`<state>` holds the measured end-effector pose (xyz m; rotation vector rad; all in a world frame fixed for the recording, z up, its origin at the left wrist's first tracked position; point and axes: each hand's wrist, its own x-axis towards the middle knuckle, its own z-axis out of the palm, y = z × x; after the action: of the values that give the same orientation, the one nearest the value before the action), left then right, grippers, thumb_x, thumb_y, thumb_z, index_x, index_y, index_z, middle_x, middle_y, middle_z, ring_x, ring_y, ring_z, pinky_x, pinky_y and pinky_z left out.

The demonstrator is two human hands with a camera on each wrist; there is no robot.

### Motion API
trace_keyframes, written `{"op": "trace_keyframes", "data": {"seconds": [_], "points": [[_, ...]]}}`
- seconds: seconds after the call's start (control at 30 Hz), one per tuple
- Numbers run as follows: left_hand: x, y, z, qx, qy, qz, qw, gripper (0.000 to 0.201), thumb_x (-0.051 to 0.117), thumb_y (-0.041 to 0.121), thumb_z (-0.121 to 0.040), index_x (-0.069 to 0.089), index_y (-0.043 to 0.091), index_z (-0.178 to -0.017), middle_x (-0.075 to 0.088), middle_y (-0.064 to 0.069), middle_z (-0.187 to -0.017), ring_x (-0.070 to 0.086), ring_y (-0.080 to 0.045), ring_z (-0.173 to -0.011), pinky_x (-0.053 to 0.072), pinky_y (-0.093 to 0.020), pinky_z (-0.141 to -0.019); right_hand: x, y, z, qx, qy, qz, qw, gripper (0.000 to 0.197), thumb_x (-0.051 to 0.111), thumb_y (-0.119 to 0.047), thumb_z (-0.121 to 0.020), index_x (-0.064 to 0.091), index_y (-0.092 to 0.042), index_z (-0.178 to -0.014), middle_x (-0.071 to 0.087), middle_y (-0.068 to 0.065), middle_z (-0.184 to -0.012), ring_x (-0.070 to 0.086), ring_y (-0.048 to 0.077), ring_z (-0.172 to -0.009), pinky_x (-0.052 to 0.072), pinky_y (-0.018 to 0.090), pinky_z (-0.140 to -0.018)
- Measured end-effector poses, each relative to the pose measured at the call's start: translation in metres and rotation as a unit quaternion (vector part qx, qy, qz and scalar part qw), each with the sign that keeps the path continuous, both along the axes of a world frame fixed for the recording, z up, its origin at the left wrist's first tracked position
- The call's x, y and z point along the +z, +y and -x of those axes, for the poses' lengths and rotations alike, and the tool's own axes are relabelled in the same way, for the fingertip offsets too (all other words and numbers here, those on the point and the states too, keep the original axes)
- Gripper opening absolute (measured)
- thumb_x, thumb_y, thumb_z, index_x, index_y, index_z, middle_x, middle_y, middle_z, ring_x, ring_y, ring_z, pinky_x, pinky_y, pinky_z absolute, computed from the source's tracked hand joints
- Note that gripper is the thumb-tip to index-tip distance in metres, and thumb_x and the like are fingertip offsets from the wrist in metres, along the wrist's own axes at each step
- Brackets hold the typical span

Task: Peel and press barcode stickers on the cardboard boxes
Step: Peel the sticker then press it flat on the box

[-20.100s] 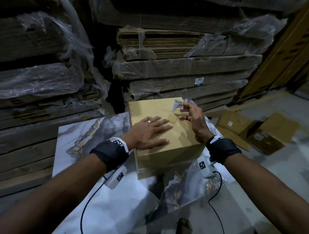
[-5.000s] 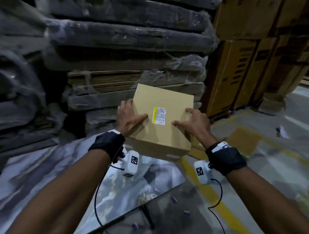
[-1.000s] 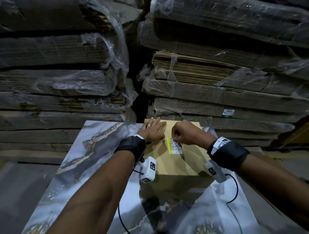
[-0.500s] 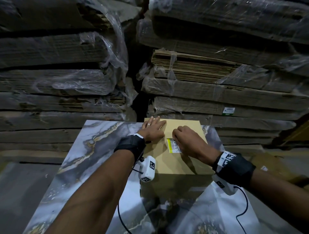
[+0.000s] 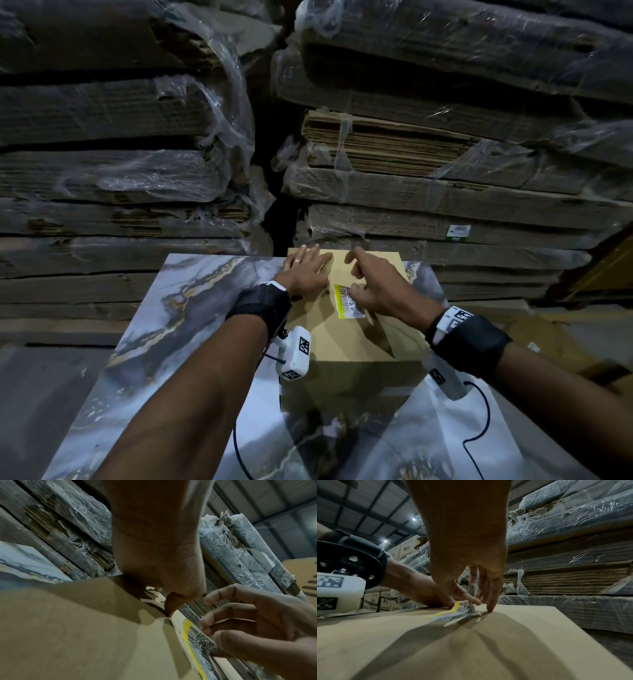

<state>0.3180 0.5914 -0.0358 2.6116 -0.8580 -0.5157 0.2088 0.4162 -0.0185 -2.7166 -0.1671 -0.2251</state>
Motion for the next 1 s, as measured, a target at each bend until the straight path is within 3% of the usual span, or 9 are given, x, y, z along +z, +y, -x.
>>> {"op": "trace_keyframes", "data": {"seconds": [0.07,0.13,0.2,0.27,0.33,0.47,0.67,0.8,1.0], "points": [[0.000,0.001,0.000,-0.003,0.004,-0.002,1.000,0.068,0.047,0.035,-0.100,0.017,0.036,-0.160,-0.006,0.002,-0.170,-0.013,-0.020,-0.155,-0.007,-0.043,-0.121,0.001,0.007,-0.002,0.025,0.030,0.020,0.999,0.046,0.069,-0.024,-0.083,0.056,-0.018,-0.127,0.066,0.002,-0.113,0.060,0.023,-0.099,0.050,0.037,-0.080],[0.001,0.001,0.000,-0.004,0.005,-0.001,1.000,0.068,0.049,0.035,-0.099,0.018,0.036,-0.160,-0.006,0.002,-0.170,-0.013,-0.020,-0.155,-0.006,-0.043,-0.122,-0.002,0.011,-0.004,0.061,0.029,0.034,0.997,0.040,0.068,-0.022,-0.083,0.065,-0.019,-0.123,0.070,0.003,-0.115,0.062,0.022,-0.102,0.050,0.036,-0.084],[0.002,0.001,0.001,-0.002,0.006,0.003,1.000,0.069,0.049,0.033,-0.098,0.019,0.035,-0.160,-0.005,0.002,-0.170,-0.012,-0.019,-0.156,-0.006,-0.043,-0.122,-0.003,0.014,-0.006,0.077,0.007,0.012,0.997,0.029,0.064,-0.017,-0.083,0.071,-0.022,-0.111,0.074,-0.002,-0.102,0.063,0.014,-0.088,0.048,0.031,-0.076],[0.003,0.001,0.002,0.001,0.008,0.007,1.000,0.071,0.050,0.030,-0.096,0.020,0.035,-0.160,-0.005,0.003,-0.170,-0.012,-0.019,-0.156,-0.006,-0.043,-0.123,0.000,0.015,-0.008,0.082,-0.007,-0.015,0.997,0.024,0.064,-0.012,-0.082,0.075,-0.021,-0.101,0.075,-0.007,-0.089,0.057,0.002,-0.072,0.041,0.018,-0.067],[0.001,0.001,0.000,0.003,0.008,0.009,1.000,0.072,0.051,0.027,-0.095,0.020,0.036,-0.160,-0.005,0.003,-0.170,-0.012,-0.019,-0.156,-0.006,-0.042,-0.123,0.002,0.016,-0.009,0.082,-0.010,-0.035,0.996,0.022,0.064,-0.008,-0.083,0.075,-0.019,-0.099,0.075,-0.007,-0.085,0.056,-0.006,-0.067,0.037,0.009,-0.065],[-0.003,0.001,-0.004,0.002,0.002,0.006,1.000,0.073,0.054,0.028,-0.095,0.020,0.036,-0.160,-0.004,0.003,-0.170,-0.012,-0.019,-0.155,-0.006,-0.041,-0.122,0.003,0.009,-0.009,0.072,0.005,-0.061,0.996,0.021,0.065,-0.007,-0.082,0.078,-0.018,-0.095,0.077,-0.006,-0.087,0.068,0.005,-0.079,0.055,0.023,-0.074],[-0.006,0.002,-0.007,-0.006,0.002,0.004,1.000,0.072,0.055,0.032,-0.097,0.019,0.037,-0.160,-0.005,0.002,-0.170,-0.012,-0.021,-0.156,-0.006,-0.043,-0.122,0.008,-0.007,-0.001,0.041,0.044,-0.134,0.989,0.019,0.072,-0.005,-0.083,0.080,-0.019,-0.093,0.076,-0.011,-0.087,0.070,0.001,-0.086,0.057,0.018,-0.079],[-0.006,0.002,-0.007,-0.005,0.004,0.006,1.000,0.072,0.056,0.032,-0.097,0.020,0.037,-0.159,-0.004,0.001,-0.170,-0.011,-0.021,-0.156,-0.006,-0.042,-0.122,0.006,-0.014,0.007,0.047,0.025,-0.147,0.988,0.015,0.076,-0.013,-0.085,0.080,-0.023,-0.096,0.077,-0.011,-0.093,0.069,0.002,-0.094,0.056,0.025,-0.091],[-0.005,0.003,-0.007,-0.005,0.009,0.014,1.000,0.073,0.056,0.030,-0.096,0.020,0.036,-0.160,-0.004,0.001,-0.170,-0.011,-0.021,-0.156,-0.005,-0.043,-0.121,-0.002,-0.018,0.012,0.011,0.012,-0.232,0.973,0.013,0.076,-0.008,-0.085,0.081,-0.017,-0.092,0.078,-0.008,-0.090,0.073,0.008,-0.090,0.061,0.037,-0.085]]}}
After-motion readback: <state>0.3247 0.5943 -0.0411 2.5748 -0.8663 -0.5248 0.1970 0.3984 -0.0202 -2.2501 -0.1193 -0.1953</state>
